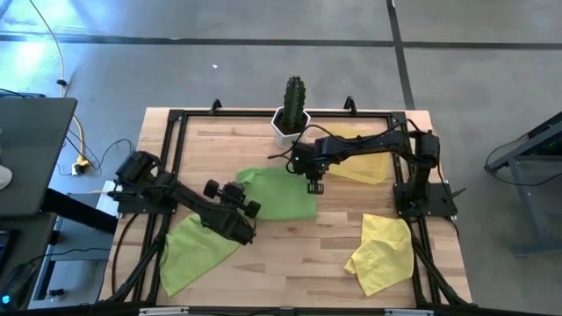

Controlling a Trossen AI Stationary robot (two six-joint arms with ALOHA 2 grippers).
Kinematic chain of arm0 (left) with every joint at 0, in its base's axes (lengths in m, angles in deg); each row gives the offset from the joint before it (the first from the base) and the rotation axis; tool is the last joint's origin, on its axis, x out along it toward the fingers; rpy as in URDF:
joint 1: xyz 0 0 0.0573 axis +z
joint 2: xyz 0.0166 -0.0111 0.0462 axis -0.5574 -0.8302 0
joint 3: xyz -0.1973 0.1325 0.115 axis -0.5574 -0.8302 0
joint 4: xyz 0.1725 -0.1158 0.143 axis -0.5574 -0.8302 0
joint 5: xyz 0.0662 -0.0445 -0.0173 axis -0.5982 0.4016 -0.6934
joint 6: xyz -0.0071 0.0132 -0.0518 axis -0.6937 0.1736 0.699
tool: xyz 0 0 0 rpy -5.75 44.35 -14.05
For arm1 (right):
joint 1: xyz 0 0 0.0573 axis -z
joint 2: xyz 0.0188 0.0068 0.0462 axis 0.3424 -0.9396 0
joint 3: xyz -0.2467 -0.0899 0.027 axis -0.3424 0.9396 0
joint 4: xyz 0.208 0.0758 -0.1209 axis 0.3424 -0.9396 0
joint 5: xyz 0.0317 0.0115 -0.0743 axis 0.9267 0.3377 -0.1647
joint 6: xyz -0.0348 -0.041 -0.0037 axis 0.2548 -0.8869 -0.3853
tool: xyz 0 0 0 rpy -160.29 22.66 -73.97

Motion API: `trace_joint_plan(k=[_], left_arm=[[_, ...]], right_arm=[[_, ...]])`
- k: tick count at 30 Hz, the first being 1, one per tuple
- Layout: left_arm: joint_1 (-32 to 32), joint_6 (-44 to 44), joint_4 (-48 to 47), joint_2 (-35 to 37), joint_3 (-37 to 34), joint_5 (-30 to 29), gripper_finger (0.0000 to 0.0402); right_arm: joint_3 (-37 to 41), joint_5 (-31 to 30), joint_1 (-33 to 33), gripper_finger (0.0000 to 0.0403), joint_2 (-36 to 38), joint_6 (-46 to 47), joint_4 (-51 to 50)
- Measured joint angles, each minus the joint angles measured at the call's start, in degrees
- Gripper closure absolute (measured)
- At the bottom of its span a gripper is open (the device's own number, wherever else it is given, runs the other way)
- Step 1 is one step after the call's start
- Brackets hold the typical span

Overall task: Roll microfiber towels into tight, uniform cylinder then place into a basket
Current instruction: Roll the green towel

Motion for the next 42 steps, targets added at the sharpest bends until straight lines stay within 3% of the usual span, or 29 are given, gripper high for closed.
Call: trace_joint_plan(k=[18,23,28,35,42], left_arm=[[5.29,-3.08,-1.66,0.0,0.02,-2.6,0.04],[5.37,-3.05,-1.44,0.0,0.02,-4.59,0.04],[5.37,-3.02,-1.26,0.0,0.02,-6.68,0.04],[5.37,-4.36,-0.71,0.0,0.02,-6.88,0.04],[5.37,-5.1,-0.67,0.0,0.02,-6.78,0.04]], right_arm=[[0.0,-5.25,0.72,0.0402,-1.2,-0.02,2.6],[0.0,-5.73,0.92,0.0402,-1.2,0.0,2.5],[0.0,-10.54,1.01,0.0402,-1.2,0.44,2.98],[0.02,-10.21,1.01,0.0401,-1.2,0.59,4.07],[0.04,-10.23,0.99,0.033,-1.21,0.55,3.56]])
